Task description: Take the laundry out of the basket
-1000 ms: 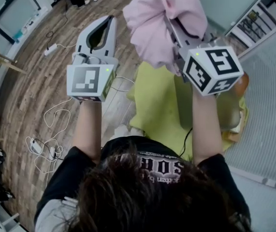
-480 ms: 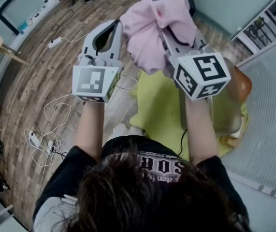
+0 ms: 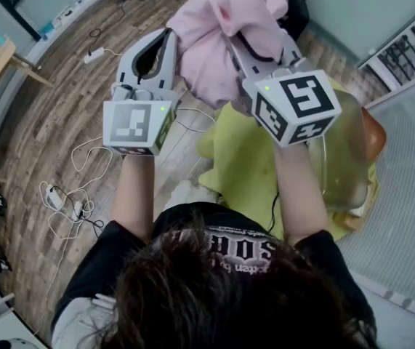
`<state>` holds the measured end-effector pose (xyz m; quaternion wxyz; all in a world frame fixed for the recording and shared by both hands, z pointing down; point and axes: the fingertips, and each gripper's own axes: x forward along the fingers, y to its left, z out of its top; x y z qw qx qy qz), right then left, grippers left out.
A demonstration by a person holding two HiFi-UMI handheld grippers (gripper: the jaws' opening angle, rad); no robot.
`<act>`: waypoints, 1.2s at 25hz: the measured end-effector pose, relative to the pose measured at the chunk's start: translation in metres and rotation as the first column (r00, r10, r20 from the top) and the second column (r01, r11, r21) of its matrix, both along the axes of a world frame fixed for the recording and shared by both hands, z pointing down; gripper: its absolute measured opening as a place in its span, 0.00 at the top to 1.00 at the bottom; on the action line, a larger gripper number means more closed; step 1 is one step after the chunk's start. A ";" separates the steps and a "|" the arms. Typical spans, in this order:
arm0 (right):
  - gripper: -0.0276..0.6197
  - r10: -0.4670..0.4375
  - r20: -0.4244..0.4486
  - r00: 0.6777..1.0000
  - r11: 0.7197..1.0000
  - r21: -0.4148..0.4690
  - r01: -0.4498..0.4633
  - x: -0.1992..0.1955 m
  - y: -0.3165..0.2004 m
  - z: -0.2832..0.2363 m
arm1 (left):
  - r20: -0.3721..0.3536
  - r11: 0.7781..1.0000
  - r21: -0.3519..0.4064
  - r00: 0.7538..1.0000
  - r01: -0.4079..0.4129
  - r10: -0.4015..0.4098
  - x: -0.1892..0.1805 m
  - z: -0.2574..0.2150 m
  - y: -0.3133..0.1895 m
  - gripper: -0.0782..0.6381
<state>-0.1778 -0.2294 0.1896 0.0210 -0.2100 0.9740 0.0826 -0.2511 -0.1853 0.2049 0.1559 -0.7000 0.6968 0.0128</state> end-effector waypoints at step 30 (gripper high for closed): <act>0.82 0.131 -0.043 0.990 0.972 -0.191 -0.137 0.070 -0.013 0.109 | -0.080 0.989 -0.102 0.991 -0.111 0.104 0.054 0.066 -0.010 0.89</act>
